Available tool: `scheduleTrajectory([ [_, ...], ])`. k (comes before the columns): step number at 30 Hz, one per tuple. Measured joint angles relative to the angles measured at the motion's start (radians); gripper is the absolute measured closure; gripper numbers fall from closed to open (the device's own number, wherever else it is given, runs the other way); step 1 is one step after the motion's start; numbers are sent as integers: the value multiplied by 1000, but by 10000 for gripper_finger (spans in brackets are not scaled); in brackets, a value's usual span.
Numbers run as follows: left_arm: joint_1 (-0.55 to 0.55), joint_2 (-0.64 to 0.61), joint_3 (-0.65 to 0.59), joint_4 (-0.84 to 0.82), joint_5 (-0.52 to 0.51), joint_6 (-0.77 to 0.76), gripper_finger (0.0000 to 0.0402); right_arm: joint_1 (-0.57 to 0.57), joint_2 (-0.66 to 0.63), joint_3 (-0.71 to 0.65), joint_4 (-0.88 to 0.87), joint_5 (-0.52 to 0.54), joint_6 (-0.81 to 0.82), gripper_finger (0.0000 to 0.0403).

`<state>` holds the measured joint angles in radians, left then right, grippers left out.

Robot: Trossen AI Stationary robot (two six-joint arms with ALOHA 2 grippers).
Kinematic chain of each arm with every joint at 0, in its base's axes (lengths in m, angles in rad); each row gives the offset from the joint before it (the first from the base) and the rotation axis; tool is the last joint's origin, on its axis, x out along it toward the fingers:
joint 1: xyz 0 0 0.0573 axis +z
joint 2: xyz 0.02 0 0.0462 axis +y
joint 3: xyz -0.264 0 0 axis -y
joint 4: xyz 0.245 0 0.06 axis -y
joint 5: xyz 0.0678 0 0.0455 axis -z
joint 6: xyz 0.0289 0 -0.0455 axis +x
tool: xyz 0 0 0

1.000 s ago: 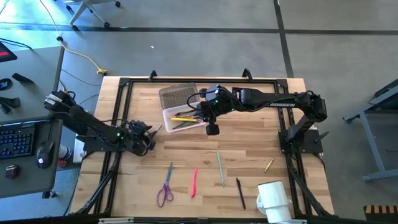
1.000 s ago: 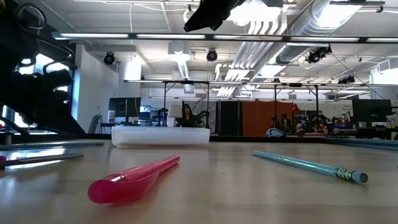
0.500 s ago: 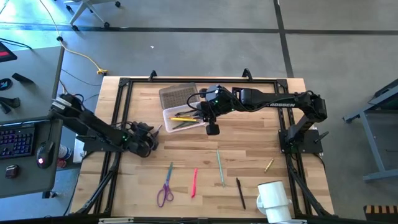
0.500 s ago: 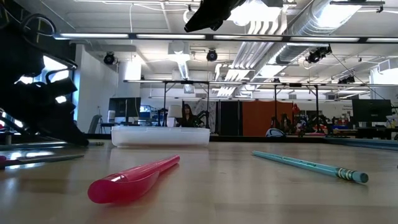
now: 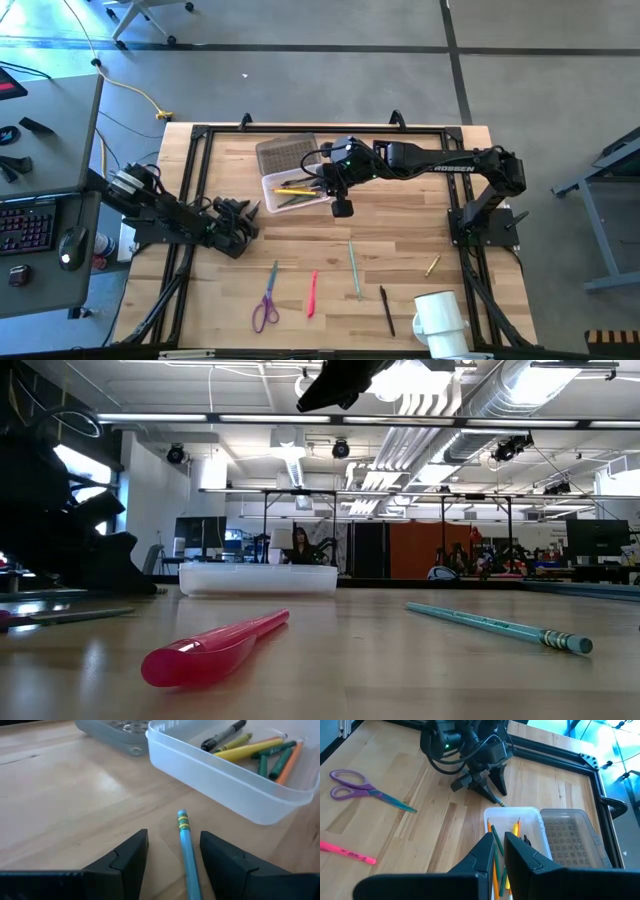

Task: Pick & place school supplies into a supply box
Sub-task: Put the blue colored pencil into the transparent supply box

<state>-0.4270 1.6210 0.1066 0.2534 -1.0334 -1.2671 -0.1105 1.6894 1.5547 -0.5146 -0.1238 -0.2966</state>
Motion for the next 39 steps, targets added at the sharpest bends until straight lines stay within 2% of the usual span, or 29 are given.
scheduleTrajectory([
  [4, 0, 30, 0, 3, -18, -30, 184, 0, 0, 0, -2, 0, 0, 375],
  [6, 0, 31, 0, -1, -19, -33, 198, 0, 0, 0, -2, 0, 0, 375],
  [18, 2, 33, -2, -19, -40, -65, 362, 0, 0, 0, -1, 0, 0, 375],
  [31, 4, 6, 42, -25, -99, -101, 363, 0, 0, 0, -1, 0, 0, 375],
  [36, 3, -53, 84, -22, -185, -89, 363, 0, 0, 0, 4, 0, 0, 375],
  [39, 3, -104, 110, -22, -248, -2, 363, 0, 0, 0, 3, 0, 0, 375],
])
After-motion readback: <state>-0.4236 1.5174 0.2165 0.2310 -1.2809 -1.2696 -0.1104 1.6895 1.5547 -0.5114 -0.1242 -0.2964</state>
